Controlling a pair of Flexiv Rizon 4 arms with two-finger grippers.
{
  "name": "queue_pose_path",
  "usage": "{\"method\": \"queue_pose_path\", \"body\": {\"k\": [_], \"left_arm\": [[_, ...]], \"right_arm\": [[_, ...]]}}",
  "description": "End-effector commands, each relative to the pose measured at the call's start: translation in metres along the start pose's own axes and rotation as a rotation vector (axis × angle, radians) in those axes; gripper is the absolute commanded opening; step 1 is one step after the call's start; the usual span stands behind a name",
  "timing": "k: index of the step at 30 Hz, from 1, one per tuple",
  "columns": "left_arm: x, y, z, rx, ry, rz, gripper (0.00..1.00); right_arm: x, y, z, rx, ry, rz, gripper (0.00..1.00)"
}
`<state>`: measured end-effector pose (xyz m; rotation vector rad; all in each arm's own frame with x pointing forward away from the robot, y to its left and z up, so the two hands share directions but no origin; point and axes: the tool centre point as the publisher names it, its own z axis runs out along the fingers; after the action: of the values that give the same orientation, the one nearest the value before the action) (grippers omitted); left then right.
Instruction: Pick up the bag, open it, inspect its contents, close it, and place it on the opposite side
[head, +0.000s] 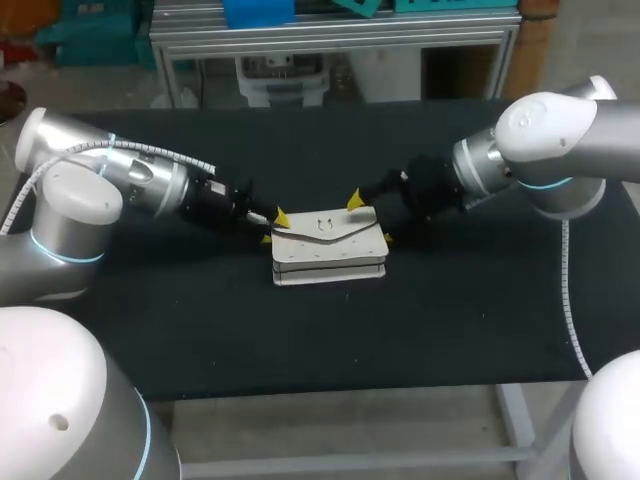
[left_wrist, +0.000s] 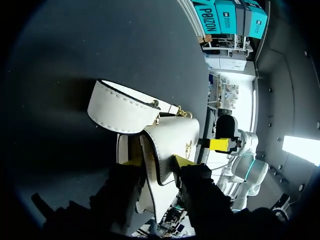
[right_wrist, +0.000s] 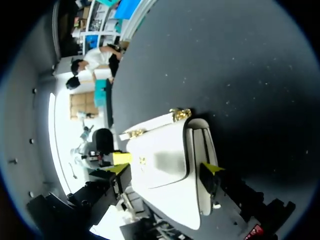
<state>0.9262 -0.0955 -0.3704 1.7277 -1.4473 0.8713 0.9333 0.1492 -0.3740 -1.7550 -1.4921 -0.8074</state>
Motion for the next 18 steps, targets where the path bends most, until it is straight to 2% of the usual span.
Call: {"method": "queue_pose_path", "body": {"k": [1, 3, 5, 6, 7, 9, 10, 11, 13, 14, 15, 18], "left_arm": [[-0.011, -0.007, 0.010, 0.003, 0.023, -0.018, 0.07], [-0.016, -0.010, 0.012, -0.009, 0.035, -0.038, 0.12], [-0.021, -0.014, 0.014, -0.012, 0.041, -0.056, 0.13], [-0.022, -0.015, 0.014, -0.014, 0.043, -0.061, 0.03], [-0.022, -0.015, 0.014, -0.015, 0.044, -0.063, 0.00], [-0.018, -0.014, 0.011, -0.011, 0.046, -0.061, 0.00], [-0.015, -0.012, 0.009, -0.010, 0.044, -0.049, 0.00], [-0.013, -0.011, 0.008, -0.005, 0.040, -0.042, 0.00], [-0.006, -0.007, 0.006, 0.003, 0.037, -0.024, 0.45], [-0.005, -0.006, 0.005, 0.006, 0.037, -0.020, 0.55], [-0.001, -0.004, 0.004, 0.010, 0.035, -0.011, 0.73], [0.004, -0.002, 0.003, 0.013, 0.034, -0.003, 0.85]], "right_arm": [[-0.007, -0.003, 0.008, -0.002, 0.005, 0.007, 0.88], [-0.009, -0.002, 0.011, 0.006, 0.008, 0.015, 0.85], [-0.010, -0.002, 0.013, 0.008, 0.007, 0.017, 0.72], [-0.010, -0.002, 0.013, 0.009, 0.007, 0.019, 0.49], [-0.010, -0.002, 0.013, 0.010, 0.006, 0.020, 0.44], [-0.008, -0.002, 0.010, 0.005, 0.003, 0.016, 0.09], [-0.006, -0.002, 0.008, -0.002, 0.004, 0.011, 0.00], [-0.005, -0.002, 0.007, -0.003, 0.004, 0.008, 0.00], [0.000, -0.002, 0.003, -0.020, 0.007, -0.009, 0.00], [0.001, -0.002, 0.002, -0.023, 0.007, -0.011, 0.00], [0.003, -0.002, 0.000, -0.032, 0.009, -0.020, 0.00], [0.005, -0.001, -0.002, -0.034, 0.007, -0.024, 0.00]]}}
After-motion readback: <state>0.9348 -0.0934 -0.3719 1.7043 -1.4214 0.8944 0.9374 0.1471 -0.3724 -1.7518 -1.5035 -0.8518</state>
